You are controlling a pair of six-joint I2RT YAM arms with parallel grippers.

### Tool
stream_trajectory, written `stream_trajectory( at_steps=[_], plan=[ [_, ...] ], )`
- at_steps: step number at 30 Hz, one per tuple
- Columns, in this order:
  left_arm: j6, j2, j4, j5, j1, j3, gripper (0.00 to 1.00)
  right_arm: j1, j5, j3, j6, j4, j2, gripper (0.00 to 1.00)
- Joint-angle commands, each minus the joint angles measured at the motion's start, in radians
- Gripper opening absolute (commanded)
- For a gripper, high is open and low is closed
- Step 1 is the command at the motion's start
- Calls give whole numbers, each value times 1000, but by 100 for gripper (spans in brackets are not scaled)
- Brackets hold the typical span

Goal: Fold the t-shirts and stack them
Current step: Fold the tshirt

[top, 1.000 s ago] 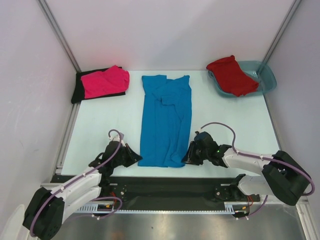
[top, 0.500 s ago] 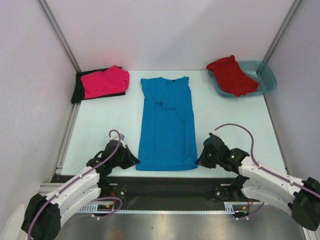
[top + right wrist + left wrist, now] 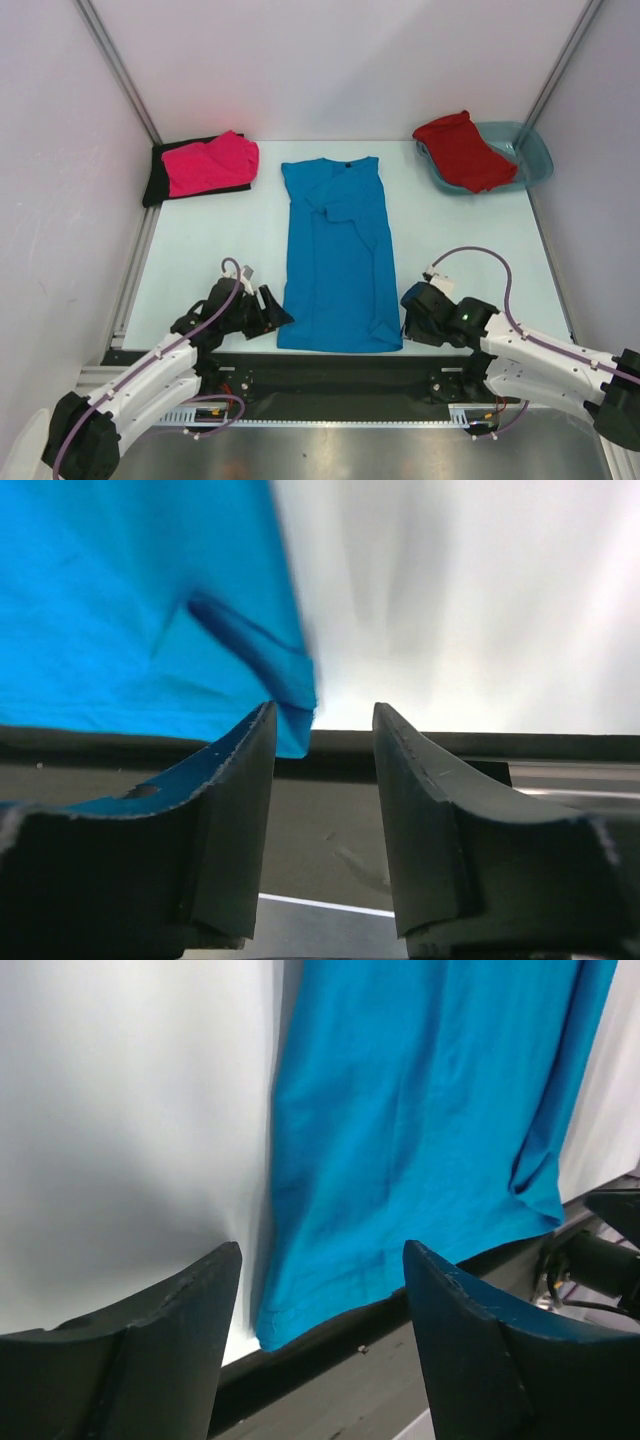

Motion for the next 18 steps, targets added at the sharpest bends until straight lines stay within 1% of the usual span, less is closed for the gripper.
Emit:
stream_trajectory(
  at_steps=[1, 4, 5, 7, 8, 11, 12, 14, 15, 18],
  plan=[
    [33, 17, -44, -23, -2, 25, 74, 63, 121, 94, -34, -32, 7, 50],
    [45, 29, -33, -23, 0, 51, 75, 86, 121, 106, -85, 29, 16, 50],
    [54, 47, -23, -21, 1, 57, 77, 94, 104, 102, -144, 61, 19, 50],
    [59, 70, -7, -15, 0, 77, 77, 95, 96, 102, -161, 104, 33, 51],
    [66, 98, 19, -9, 0, 82, 77, 94, 87, 96, -206, 124, 53, 51],
    [76, 141, 59, 13, 0, 105, 77, 92, 78, 93, -258, 167, 117, 52],
    [79, 161, 72, 26, -2, 106, 77, 92, 75, 94, -304, 193, 134, 52],
    [83, 173, 86, 31, 0, 117, 77, 94, 88, 99, -332, 218, 183, 52],
    [88, 182, 88, 31, -2, 122, 77, 94, 89, 97, -376, 235, 195, 52],
    [94, 187, 86, 29, 0, 125, 77, 89, 98, 97, -433, 275, 220, 52]
  ],
)
